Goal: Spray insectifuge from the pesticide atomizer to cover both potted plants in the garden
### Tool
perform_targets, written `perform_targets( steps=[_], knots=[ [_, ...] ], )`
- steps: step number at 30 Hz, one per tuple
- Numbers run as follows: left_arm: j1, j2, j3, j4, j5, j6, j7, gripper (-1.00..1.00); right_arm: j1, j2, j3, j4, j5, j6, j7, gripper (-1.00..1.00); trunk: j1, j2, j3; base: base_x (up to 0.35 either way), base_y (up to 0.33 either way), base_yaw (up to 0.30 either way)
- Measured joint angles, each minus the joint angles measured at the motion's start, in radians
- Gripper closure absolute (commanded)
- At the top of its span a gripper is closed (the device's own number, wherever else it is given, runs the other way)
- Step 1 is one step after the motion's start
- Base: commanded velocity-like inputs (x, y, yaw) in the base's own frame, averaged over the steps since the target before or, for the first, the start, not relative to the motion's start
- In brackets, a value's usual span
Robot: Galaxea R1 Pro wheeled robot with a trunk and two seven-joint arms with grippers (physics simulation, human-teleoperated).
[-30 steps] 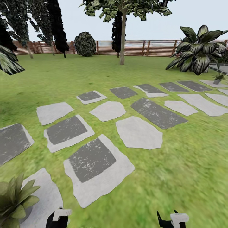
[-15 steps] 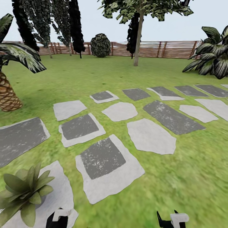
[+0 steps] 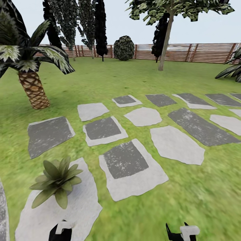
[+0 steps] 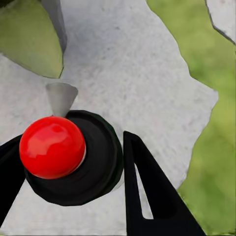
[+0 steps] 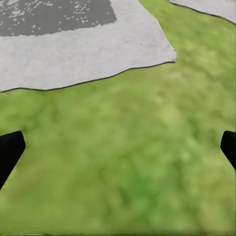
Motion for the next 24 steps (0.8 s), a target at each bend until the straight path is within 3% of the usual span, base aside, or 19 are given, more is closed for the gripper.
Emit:
perform_targets(
  steps=[6, 24],
  knots=[
    [0.0, 0.0, 0.0, 0.0, 0.0, 0.0, 0.001, 1.0, 0.0, 0.0, 0.0, 0.0, 0.0, 0.0, 0.0, -1.0, 0.0, 0.0, 0.0, -0.06, 0.133, 0.273],
    [0.0, 0.0, 0.0, 0.0, 0.0, -0.001, 0.002, 1.0, 0.0, 0.0, 0.0, 0.0, 0.0, 0.0, 0.0, -1.0, 0.0, 0.0, 0.0, -0.001, 0.003, 0.273]
  ],
)
